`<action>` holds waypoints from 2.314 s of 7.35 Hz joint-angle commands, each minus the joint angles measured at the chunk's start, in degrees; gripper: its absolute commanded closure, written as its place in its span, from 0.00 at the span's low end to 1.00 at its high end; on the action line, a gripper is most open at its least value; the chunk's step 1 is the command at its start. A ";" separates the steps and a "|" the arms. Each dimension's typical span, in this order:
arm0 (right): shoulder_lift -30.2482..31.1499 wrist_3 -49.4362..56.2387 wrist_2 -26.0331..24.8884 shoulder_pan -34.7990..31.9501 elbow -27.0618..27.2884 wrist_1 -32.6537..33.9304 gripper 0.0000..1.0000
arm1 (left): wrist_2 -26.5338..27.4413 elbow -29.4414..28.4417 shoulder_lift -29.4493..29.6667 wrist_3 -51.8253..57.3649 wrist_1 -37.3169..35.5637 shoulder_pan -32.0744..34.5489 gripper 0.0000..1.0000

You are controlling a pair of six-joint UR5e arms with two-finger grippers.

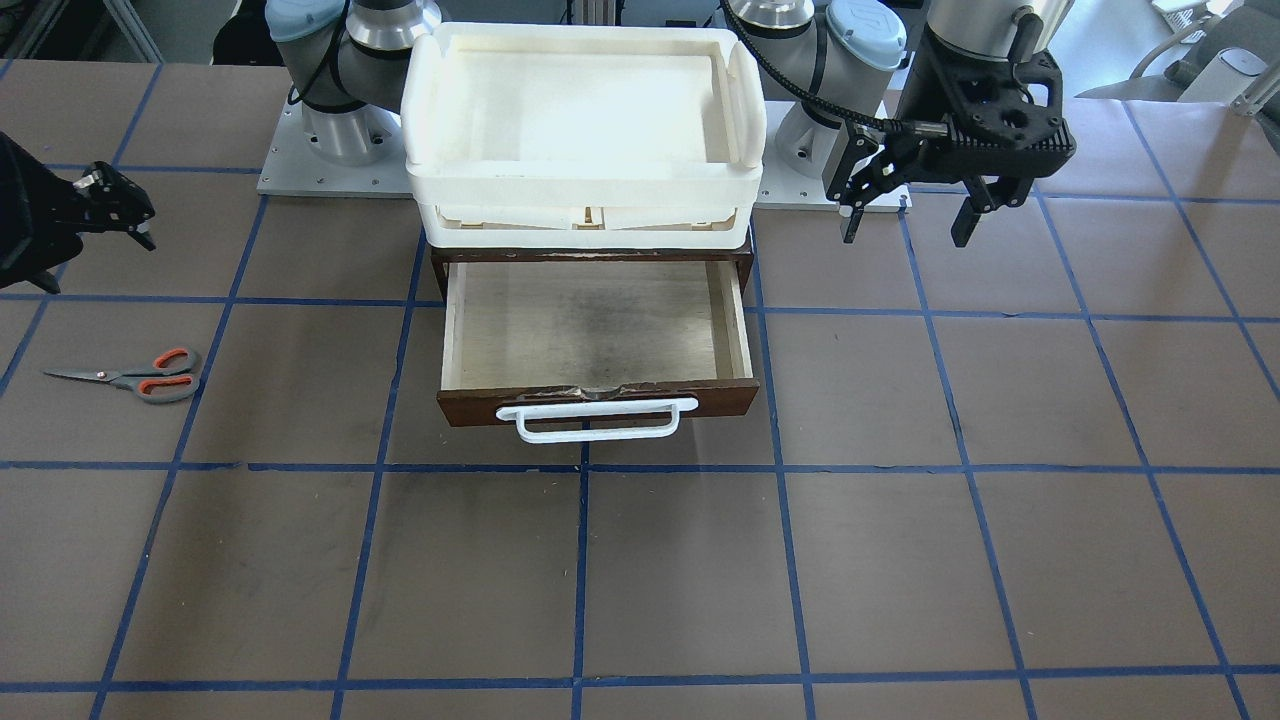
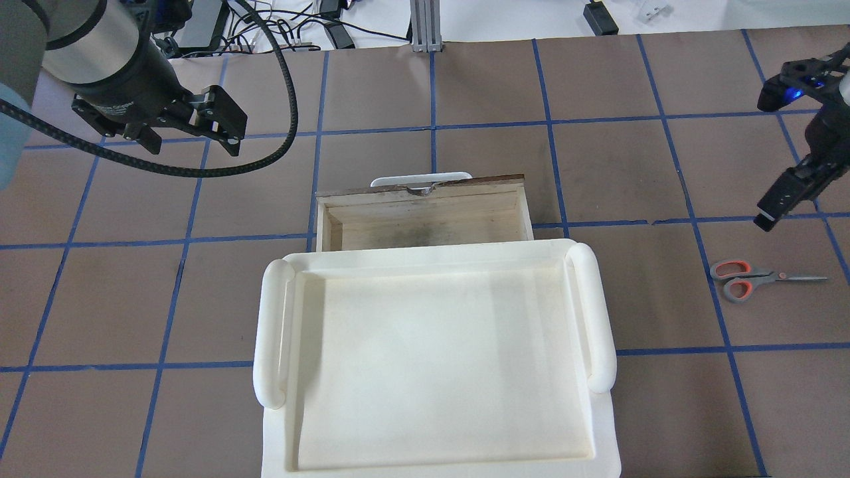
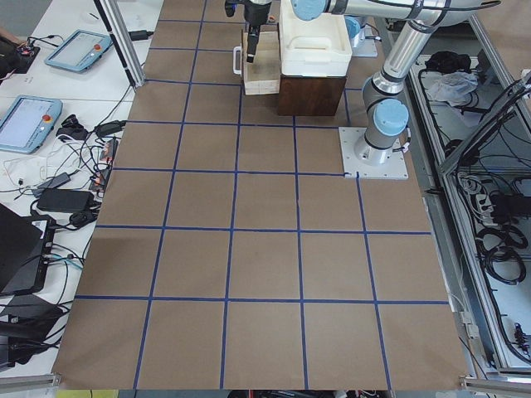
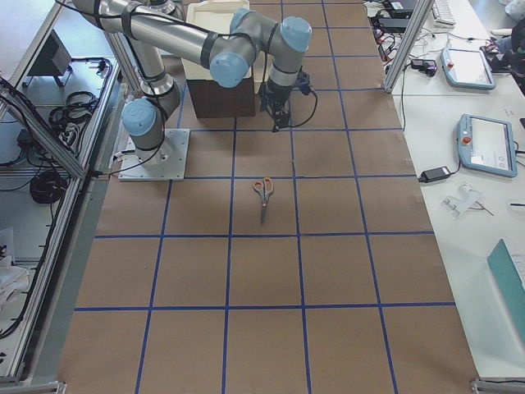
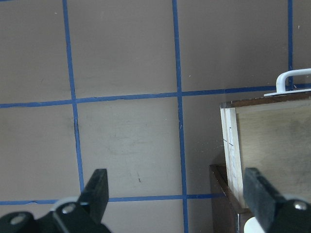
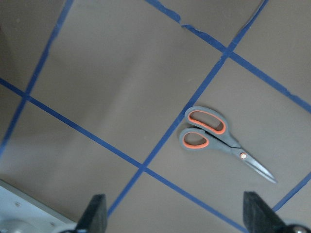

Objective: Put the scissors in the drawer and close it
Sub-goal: 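Lower the right gripper over the scissors handles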

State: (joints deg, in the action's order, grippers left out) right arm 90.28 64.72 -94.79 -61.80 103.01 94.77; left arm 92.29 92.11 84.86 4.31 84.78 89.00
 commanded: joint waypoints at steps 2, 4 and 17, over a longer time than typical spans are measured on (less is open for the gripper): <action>-1.07 38.62 6.09 9.30 12.45 21.55 0.00 | 0.09 0.00 0.05 0.09 0.04 0.03 0.00; -5.88 51.41 10.30 16.75 18.68 28.08 0.00 | 0.09 0.00 0.13 0.00 -0.40 0.03 0.00; -15.14 70.09 7.34 13.98 21.27 43.31 0.20 | -0.09 0.00 0.48 0.09 -0.66 0.03 0.00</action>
State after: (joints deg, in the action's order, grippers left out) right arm 75.21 133.69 -87.43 -48.04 124.24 138.38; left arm 92.21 92.11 85.29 4.35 84.13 89.03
